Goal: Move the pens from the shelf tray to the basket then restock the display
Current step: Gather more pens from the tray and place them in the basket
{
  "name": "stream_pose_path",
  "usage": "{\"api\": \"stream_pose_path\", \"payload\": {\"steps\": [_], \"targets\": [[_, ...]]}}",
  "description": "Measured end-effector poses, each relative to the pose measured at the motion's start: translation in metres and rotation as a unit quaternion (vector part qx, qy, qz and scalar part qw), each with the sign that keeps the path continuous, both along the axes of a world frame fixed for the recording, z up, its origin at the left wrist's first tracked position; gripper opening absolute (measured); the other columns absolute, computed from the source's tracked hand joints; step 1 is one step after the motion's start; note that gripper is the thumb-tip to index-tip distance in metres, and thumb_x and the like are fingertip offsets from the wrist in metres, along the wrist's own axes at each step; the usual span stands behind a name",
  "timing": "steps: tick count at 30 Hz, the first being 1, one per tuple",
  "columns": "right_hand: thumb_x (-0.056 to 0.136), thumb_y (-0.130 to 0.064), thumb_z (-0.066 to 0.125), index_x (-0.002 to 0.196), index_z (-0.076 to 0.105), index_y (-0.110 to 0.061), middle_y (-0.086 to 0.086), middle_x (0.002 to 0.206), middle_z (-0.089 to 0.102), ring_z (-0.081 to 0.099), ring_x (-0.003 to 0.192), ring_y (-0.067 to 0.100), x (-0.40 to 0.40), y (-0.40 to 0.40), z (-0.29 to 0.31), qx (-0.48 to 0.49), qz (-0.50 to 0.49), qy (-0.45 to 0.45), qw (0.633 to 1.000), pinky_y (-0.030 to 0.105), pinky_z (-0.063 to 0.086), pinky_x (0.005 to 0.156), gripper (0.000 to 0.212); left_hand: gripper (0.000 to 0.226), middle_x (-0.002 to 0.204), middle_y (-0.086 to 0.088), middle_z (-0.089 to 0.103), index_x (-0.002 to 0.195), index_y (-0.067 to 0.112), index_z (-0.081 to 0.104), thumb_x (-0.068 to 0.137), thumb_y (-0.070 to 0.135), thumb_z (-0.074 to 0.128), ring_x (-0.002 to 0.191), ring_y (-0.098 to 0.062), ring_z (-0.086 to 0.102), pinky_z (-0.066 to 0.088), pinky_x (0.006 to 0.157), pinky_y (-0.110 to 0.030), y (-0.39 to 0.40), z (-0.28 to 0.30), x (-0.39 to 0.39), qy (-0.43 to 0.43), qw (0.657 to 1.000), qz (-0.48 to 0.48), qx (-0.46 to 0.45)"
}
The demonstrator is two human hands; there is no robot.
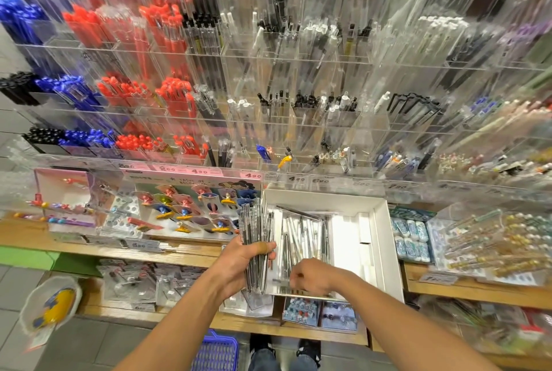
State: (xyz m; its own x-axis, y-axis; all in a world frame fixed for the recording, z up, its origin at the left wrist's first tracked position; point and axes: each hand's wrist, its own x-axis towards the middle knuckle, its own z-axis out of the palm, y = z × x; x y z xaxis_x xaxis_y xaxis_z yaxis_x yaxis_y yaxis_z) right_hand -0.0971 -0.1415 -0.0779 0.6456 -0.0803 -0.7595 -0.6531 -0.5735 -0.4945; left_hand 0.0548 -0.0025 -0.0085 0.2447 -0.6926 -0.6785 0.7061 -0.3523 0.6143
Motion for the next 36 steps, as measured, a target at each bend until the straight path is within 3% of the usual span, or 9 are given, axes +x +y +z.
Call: {"api": "stream_pose_path", "payload": {"steps": [3, 6, 10, 16, 21, 25, 29, 33, 36], "targets": [[0.100, -0.028, 0.050, 0.102, 0.064, -0.014, -0.007, 0.085, 0.060, 0.051, 0.066, 0.010, -0.003, -0.011, 0.025, 0.008, -0.120, -0.077, 0.990, 0.022, 0.044, 0.060, 0.020, 0.033, 0.083, -0.014, 0.071, 0.094, 0.001, 0.065, 0.066, 0.001, 0.083, 0.073, -0.023, 0.068, 0.058, 0.065, -0.035, -0.001, 0.001, -0.003, -0.016, 1.000, 0.012, 0.015], [0.097, -0.025, 0.056, 0.097, 0.060, -0.019, -0.010, 0.078, 0.063, 0.059, 0.062, 0.008, -0.004, -0.019, 0.053, 0.090, -0.299, -0.161, 0.936, 0.021, 0.048, 0.056, 0.008, 0.037, 0.084, -0.015, 0.069, 0.102, -0.003, 0.065, 0.068, -0.002, 0.079, 0.076, -0.025, 0.066, 0.054, 0.077, -0.041, -0.004, 0.000, -0.007, -0.015, 0.999, 0.023, 0.021], [0.097, -0.015, 0.057, 0.100, 0.056, -0.009, 0.001, 0.068, 0.066, 0.063, 0.059, 0.015, 0.011, -0.014, 0.078, 0.219, -0.410, -0.207, 0.861, 0.028, 0.053, 0.058, 0.007, 0.040, 0.087, -0.018, 0.068, 0.111, -0.008, 0.063, 0.074, -0.002, 0.077, 0.076, -0.028, 0.064, 0.055, 0.075, -0.042, -0.012, 0.000, -0.013, -0.023, 0.999, 0.016, 0.016], [0.094, -0.012, 0.060, 0.096, 0.055, -0.004, 0.009, 0.088, 0.061, 0.061, 0.061, 0.010, 0.032, 0.010, 0.077, 0.276, -0.505, -0.198, 0.794, 0.022, 0.052, 0.059, 0.010, 0.053, 0.095, -0.021, 0.073, 0.114, -0.003, 0.063, 0.067, 0.009, 0.086, 0.085, -0.032, 0.071, 0.058, 0.071, -0.041, -0.018, 0.000, -0.019, -0.040, 0.999, -0.002, 0.002], [0.090, -0.029, 0.065, 0.094, 0.060, -0.003, 0.003, 0.073, 0.063, 0.060, 0.058, 0.010, 0.040, 0.006, 0.072, 0.279, -0.465, -0.206, 0.815, 0.021, 0.051, 0.057, 0.027, 0.056, 0.089, -0.018, 0.072, 0.115, -0.003, 0.062, 0.065, 0.008, 0.086, 0.079, -0.027, 0.067, 0.053, 0.078, -0.043, -0.014, -0.002, -0.017, -0.058, 0.998, 0.008, 0.028], [0.096, -0.026, 0.059, 0.100, 0.062, -0.013, 0.004, 0.099, 0.069, 0.066, 0.072, 0.013, 0.051, -0.023, 0.048, 0.056, -0.477, -0.182, 0.858, 0.028, 0.057, 0.068, 0.014, 0.027, 0.071, -0.013, 0.063, 0.102, -0.007, 0.066, 0.077, -0.004, 0.075, 0.056, -0.018, 0.059, 0.053, 0.052, -0.029, -0.008, -0.003, -0.011, -0.013, 0.999, 0.020, 0.043], [0.095, -0.005, 0.049, 0.126, 0.055, -0.012, 0.009, 0.122, 0.062, 0.060, 0.102, 0.026, 0.060, -0.045, 0.015, -0.195, -0.315, -0.122, 0.921, 0.029, 0.047, 0.085, 0.032, 0.024, 0.065, -0.012, 0.062, 0.097, -0.010, 0.065, 0.076, -0.003, 0.074, 0.053, -0.017, 0.058, 0.055, 0.052, -0.026, 0.000, -0.001, -0.005, 0.026, 0.998, 0.036, 0.053], [0.087, 0.011, 0.045, 0.125, 0.052, -0.010, 0.010, 0.124, 0.059, 0.062, 0.102, 0.030, 0.064, -0.046, -0.004, -0.292, -0.183, -0.085, 0.935, 0.039, 0.053, 0.085, 0.044, 0.047, 0.067, -0.012, 0.065, 0.097, -0.009, 0.067, 0.056, 0.007, 0.084, 0.053, -0.017, 0.061, 0.055, 0.050, -0.026, 0.006, 0.002, 0.002, 0.042, 0.997, 0.036, 0.057], [0.084, 0.016, 0.047, 0.128, 0.052, -0.005, 0.012, 0.127, 0.056, 0.061, 0.104, 0.029, 0.061, -0.046, -0.015, -0.330, -0.122, -0.086, 0.932, 0.038, 0.053, 0.086, 0.049, 0.045, 0.074, -0.016, 0.068, 0.099, -0.012, 0.065, 0.061, 0.002, 0.084, 0.060, -0.021, 0.065, 0.058, 0.056, -0.028, 0.012, -0.001, 0.006, 0.060, 0.995, 0.059, 0.052]]}}
